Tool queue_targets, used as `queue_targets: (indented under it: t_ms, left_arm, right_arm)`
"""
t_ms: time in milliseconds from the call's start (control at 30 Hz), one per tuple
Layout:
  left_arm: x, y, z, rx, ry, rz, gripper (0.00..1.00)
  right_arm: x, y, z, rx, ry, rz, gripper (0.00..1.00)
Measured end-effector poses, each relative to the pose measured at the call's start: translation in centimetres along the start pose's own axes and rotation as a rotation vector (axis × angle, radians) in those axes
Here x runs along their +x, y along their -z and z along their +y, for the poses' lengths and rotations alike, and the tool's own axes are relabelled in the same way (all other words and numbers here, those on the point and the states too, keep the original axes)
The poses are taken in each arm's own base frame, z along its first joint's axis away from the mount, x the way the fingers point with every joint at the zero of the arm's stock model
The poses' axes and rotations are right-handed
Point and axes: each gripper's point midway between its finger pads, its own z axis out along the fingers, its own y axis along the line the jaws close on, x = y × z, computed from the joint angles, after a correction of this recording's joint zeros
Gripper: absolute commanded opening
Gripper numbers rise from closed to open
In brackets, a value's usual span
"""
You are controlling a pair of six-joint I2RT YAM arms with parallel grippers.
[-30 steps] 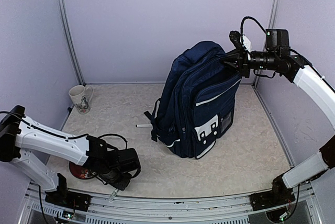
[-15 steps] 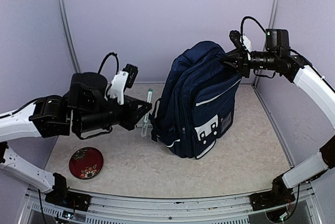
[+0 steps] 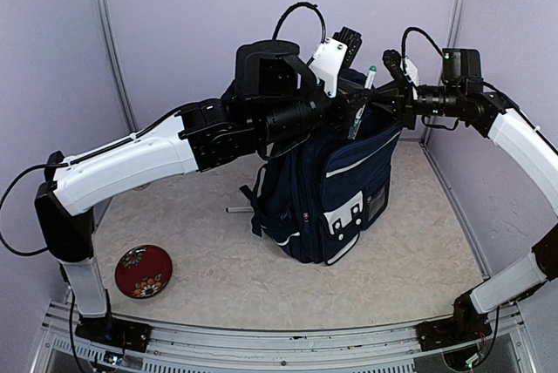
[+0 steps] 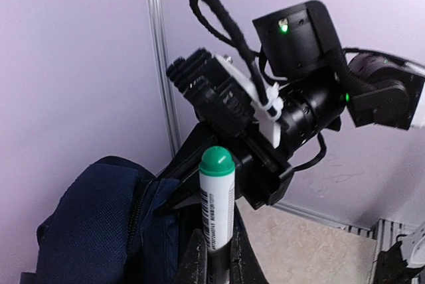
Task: Pack the student bag
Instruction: Place the pen in the upper front pocket of the bag.
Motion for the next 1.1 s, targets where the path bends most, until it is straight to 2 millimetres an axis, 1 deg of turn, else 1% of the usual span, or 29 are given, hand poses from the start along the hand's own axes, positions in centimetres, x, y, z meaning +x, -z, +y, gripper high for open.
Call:
queue_targets:
  t_ms: [133, 267, 300, 333, 367, 400, 467, 500, 567, 633, 700, 733, 767, 800, 833, 867, 900, 933, 967, 1000, 1033, 1067, 1100]
  left_arm:
    - [2.5, -1.3, 0.5, -0.031, -0.06, 0.059, 0.0]
    - [4.3, -2.0, 1.2, -0.062, -0.1, 0.099, 0.0]
    - [4.7, -2.2, 1.3, -0.064, -0.107, 0.108, 0.08]
    - [5.0, -2.2, 1.5, -0.064, -0.111, 0.117, 0.32]
    - [5.3, -2.3, 1.5, -0.061, -0.115, 0.127, 0.61]
    - [5.5, -2.3, 1.5, -0.054, -0.124, 0.137, 0.78]
    - [6.0, -2.2, 1.2, -0.035, -0.13, 0.153, 0.97]
    - [6.1, -2.1, 0.8, -0.02, -0.139, 0.161, 0.99]
    - [6.3, -1.7, -0.4, 0.014, -0.166, 0.171, 0.99]
    - [5.9, -0.5, -1.5, 0.05, -0.191, 0.182, 0.99]
    - [4.9, 1.2, -1.8, 0.07, -0.192, 0.171, 0.99]
    - [4.0, 2.4, -1.0, 0.068, -0.179, 0.159, 0.99]
    - [3.0, 3.8, 0.5, 0.051, -0.153, 0.141, 0.99]
    - [2.0, 5.1, 2.6, 0.024, -0.121, 0.121, 0.99]
    - [1.2, 6.6, 5.7, -0.025, -0.081, 0.1, 0.99]
    - [0.5, 8.2, 9.3, -0.093, -0.035, 0.079, 0.99]
    - [0.2, 9.8, 13.4, -0.179, 0.012, 0.056, 0.99]
    - [0.3, 11.2, 16.7, -0.256, 0.051, 0.045, 0.99]
    - [1.0, 12.8, 20.3, -0.344, 0.093, 0.034, 0.97]
    - [2.6, 14.4, 23.7, -0.434, 0.141, 0.043, 0.96]
    - [4.6, 15.2, 25.7, -0.486, 0.179, 0.066, 0.93]
    - [6.7, 15.5, 26.9, -0.519, 0.21, 0.096, 0.89]
    - [9.8, 15.5, 27.9, -0.546, 0.25, 0.149, 0.85]
  right_arm:
    - [0.0, 0.0, 0.0, -0.002, 0.001, -0.003, 0.0]
    - [-0.1, -0.1, 0.0, -0.005, 0.001, -0.007, 0.0]
    - [0.0, -0.2, 0.0, -0.005, -0.001, -0.008, 0.0]
    - [0.0, -0.2, -0.1, -0.005, -0.002, -0.009, 0.0]
    - [0.0, -0.3, -0.1, -0.005, -0.004, -0.01, 0.0]
    - [0.0, -0.3, -0.1, -0.006, -0.004, -0.01, 0.0]
    - [0.0, -0.3, -0.2, -0.005, -0.004, -0.012, 0.0]
    - [0.0, -0.3, -0.2, -0.005, -0.004, -0.012, 0.0]
    - [0.0, -0.3, -0.2, -0.004, -0.006, -0.013, 0.0]
    - [0.0, -0.4, -0.2, -0.005, -0.008, -0.013, 0.0]
    - [0.0, -0.4, -0.2, -0.007, -0.008, -0.014, 0.0]
    - [0.0, -0.4, -0.2, -0.007, -0.009, -0.014, 0.0]
    - [0.0, -0.4, -0.2, -0.007, -0.01, -0.014, 0.0]
    - [0.0, -0.4, -0.2, -0.007, -0.013, -0.014, 0.0]
    - [0.0, -0.4, -0.2, -0.006, -0.014, -0.014, 0.0]
    - [0.0, -0.4, -0.2, -0.007, -0.015, -0.016, 0.0]
    - [0.0, -0.4, -0.2, -0.007, -0.017, -0.017, 0.0]
    - [0.0, -0.4, -0.1, -0.008, -0.017, -0.018, 0.0]
    - [0.0, -0.4, -0.2, -0.008, -0.017, -0.019, 0.0]
    - [0.0, -0.4, -0.2, -0.007, -0.017, -0.019, 0.0]
    - [0.0, -0.4, -0.2, -0.007, -0.018, -0.019, 0.0]
    - [0.0, -0.4, -0.1, -0.008, -0.019, -0.019, 0.0]
    - [0.0, -0.4, -0.1, -0.008, -0.02, -0.019, 0.0]
